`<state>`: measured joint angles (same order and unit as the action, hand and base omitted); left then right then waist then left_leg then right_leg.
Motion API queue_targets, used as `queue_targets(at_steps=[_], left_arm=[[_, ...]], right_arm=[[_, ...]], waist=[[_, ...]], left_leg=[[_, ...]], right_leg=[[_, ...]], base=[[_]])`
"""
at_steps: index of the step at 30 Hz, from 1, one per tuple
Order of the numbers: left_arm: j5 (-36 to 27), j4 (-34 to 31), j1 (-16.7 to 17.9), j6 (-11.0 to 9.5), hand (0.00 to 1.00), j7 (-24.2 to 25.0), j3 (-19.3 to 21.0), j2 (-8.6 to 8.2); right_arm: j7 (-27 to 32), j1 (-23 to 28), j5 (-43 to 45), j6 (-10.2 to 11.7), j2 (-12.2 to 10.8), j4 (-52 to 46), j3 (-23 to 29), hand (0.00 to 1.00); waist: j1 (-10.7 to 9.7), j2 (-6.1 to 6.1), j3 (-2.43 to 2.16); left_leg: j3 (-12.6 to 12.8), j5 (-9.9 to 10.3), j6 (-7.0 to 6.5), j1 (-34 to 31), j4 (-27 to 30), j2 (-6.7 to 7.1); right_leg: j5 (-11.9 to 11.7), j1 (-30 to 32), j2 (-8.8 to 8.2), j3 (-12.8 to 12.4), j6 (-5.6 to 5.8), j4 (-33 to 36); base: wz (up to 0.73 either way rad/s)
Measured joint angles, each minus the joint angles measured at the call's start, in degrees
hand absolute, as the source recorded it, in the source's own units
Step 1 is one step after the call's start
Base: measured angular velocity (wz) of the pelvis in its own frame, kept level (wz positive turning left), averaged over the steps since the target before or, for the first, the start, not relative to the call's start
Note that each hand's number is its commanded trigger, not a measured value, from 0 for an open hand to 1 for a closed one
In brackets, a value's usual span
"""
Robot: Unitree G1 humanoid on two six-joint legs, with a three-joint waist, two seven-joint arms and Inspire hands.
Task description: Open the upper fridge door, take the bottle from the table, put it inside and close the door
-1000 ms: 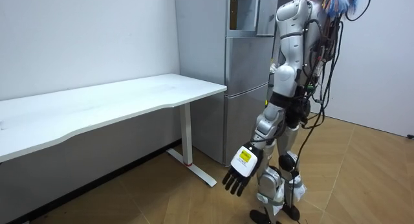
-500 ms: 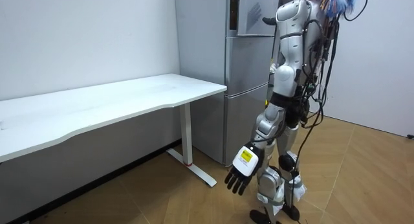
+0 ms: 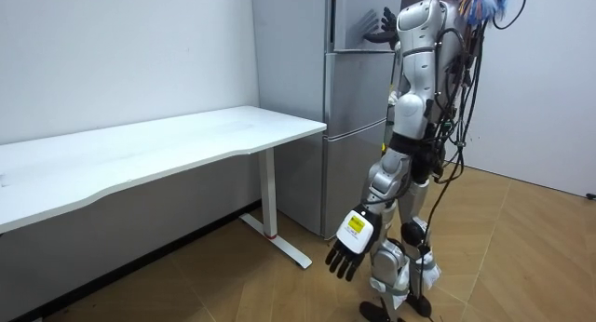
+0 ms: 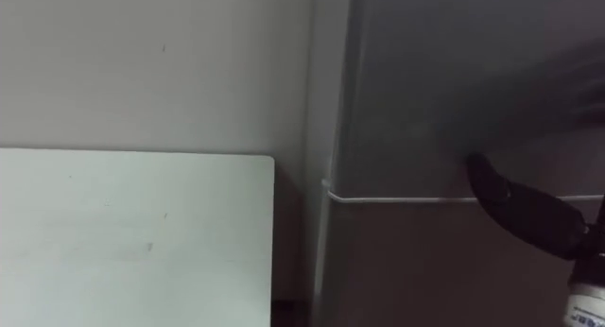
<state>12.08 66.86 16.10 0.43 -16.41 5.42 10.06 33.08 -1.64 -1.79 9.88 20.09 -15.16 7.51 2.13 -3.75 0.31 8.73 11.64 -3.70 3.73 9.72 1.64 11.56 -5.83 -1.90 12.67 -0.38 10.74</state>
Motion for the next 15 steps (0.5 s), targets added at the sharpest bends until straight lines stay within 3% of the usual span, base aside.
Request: queue_targets(at_steps=[2,9,15], left_arm=[[0.28,-0.28,-0.01,0.7,0.0,0.73,0.09,0.03],[3.31,-1.29,0.05,0.95,0.0,0.9,0.16,0.02],[3.9,-3.48,0.54,2.1,0.0,2.06,1.4,-0.01]], right_arm=[[-0.66,-0.02,0.04,0.02,0.01,1.6,0.0,0.0],[-4.11,-0.74,-0.01,1.68,0.2,10.1,0.91,0.0],[-8.4,-0.74,0.1,-0.99,0.2,12.64,2.06,0.0]], waist=[[0.13,-0.19,-0.3],[0.4,-0.36,-0.34],[0.38,-0.26,-0.39]], left_leg=[[-0.03,-0.01,0.0,0.16,0.04,-0.02],[-0.09,0.01,-0.03,0.79,0.56,-0.06],[-0.07,0.0,-0.08,0.77,1.1,-0.06]], right_leg=[[-0.03,-0.15,-0.06,0.04,-0.02,0.0],[-0.28,-0.64,-0.34,0.07,-0.05,0.09],[-0.39,-0.61,-0.42,0.08,-0.1,-0.2]], base=[[0.0],[-0.02],[0.0]])
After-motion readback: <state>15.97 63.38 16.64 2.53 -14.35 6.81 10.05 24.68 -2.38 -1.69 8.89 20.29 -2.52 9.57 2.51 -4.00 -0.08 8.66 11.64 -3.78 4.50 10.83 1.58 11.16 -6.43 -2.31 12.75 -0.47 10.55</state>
